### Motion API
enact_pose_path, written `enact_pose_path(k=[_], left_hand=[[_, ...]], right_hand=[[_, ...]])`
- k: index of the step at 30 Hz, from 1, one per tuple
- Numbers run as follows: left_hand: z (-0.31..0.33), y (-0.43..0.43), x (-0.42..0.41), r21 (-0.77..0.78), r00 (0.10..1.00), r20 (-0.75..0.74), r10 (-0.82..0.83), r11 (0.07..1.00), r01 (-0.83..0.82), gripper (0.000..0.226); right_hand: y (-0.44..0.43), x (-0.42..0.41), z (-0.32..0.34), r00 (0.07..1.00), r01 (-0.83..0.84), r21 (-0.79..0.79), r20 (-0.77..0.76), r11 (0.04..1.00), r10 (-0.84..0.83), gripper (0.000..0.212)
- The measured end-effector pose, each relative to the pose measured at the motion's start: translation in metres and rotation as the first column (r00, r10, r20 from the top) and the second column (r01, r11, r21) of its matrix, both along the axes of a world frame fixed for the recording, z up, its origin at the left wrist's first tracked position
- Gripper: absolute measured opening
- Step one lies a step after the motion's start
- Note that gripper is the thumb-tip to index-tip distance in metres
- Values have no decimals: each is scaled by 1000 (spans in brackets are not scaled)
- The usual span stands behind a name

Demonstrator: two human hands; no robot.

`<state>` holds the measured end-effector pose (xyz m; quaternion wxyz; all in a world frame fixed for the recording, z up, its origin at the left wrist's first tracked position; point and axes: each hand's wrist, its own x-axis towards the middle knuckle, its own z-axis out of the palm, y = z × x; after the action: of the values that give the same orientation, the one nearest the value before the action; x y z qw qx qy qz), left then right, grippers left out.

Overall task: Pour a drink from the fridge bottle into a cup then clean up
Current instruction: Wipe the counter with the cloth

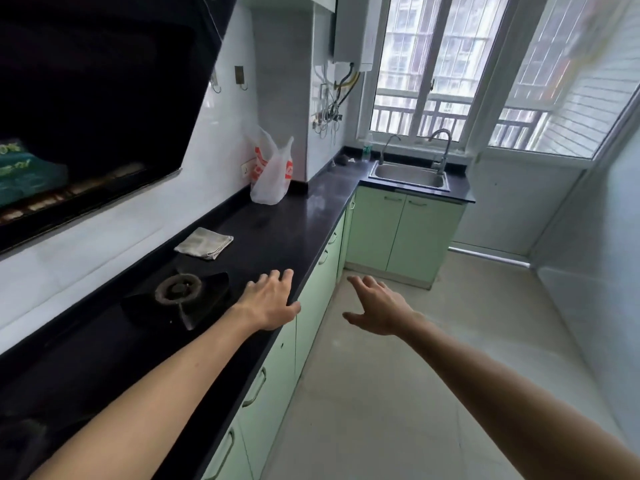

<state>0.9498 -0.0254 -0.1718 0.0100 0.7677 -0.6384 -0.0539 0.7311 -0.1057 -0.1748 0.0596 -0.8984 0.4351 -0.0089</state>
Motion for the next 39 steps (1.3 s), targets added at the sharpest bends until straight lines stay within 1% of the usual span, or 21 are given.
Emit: enact_pose_path(k=[8, 12, 18, 24, 29, 39], left_hand=[[-1, -63, 29, 21, 998, 2, -59, 998, 59, 76], [-3, -84, 40, 26, 997, 4, -73, 997, 73, 74], [-4, -114, 46, 37, 996, 15, -90, 995, 90, 73], [-7, -153, 40, 58, 996, 27, -85, 995, 84, 73], [-8, -200, 26, 55, 997, 41, -65, 997, 62, 72], [-9, -314, -33, 74, 998, 54, -39, 997, 35, 71]], right_hand=[[-49, 26, 10, 997, 80, -5, 21, 997, -80, 80], [-67, 45, 12, 995, 86, -18, 52, 996, -85, 76], [-92, 54, 6, 994, 92, -3, 57, 996, -91, 78], [-138, 50, 5, 990, 109, 21, 85, 994, -110, 74], [-186, 41, -1, 992, 82, 33, 93, 996, -85, 77], [-303, -22, -5, 990, 96, 87, 92, 992, -104, 75]])
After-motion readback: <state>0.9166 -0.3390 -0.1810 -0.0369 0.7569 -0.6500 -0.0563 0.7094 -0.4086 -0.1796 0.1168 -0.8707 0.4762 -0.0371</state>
